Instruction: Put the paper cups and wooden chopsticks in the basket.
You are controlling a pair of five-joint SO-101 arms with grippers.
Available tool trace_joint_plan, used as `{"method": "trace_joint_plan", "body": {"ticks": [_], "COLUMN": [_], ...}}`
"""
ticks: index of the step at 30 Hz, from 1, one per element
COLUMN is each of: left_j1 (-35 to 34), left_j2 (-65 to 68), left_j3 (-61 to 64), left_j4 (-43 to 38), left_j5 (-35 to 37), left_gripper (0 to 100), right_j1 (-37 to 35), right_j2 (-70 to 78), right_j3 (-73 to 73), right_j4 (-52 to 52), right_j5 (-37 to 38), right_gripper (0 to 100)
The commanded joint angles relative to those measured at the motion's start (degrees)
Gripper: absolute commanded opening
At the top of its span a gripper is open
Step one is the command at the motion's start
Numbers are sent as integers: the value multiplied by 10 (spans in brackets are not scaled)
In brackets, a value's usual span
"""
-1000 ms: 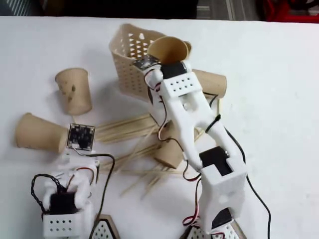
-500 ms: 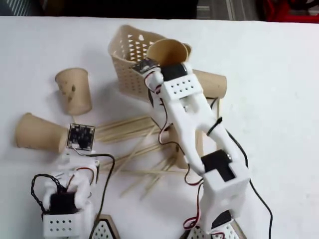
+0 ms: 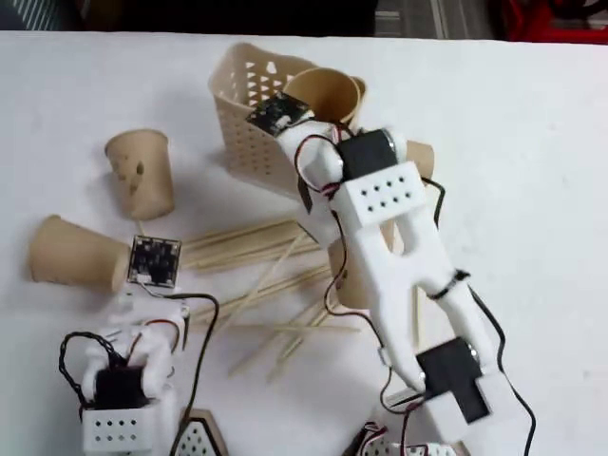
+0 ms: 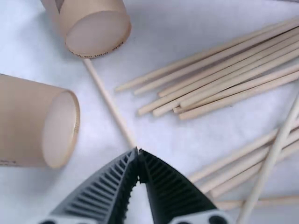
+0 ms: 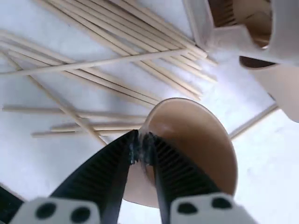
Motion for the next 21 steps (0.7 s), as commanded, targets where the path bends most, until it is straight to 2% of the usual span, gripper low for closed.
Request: {"method": "trace_joint_plan", "body": {"ticks": [1,16,21], "left_j1": [-2,-2,-2], "left_j2": [-3,-3,-3], "left_j3": [-3,-3,-3], "left_j4": [-6,-6,-6], "left_j5": [-4,-4,-4], "left_gripper": [27,27,27], "right_j1": [0,0,2], "right_j2": [-66,-141,-139], "right_j3": [-10,-190,-252], "right_j4": [-2,-6,-91], "right_j5": [6,3,6], "right_gripper": [19,19,19]}}
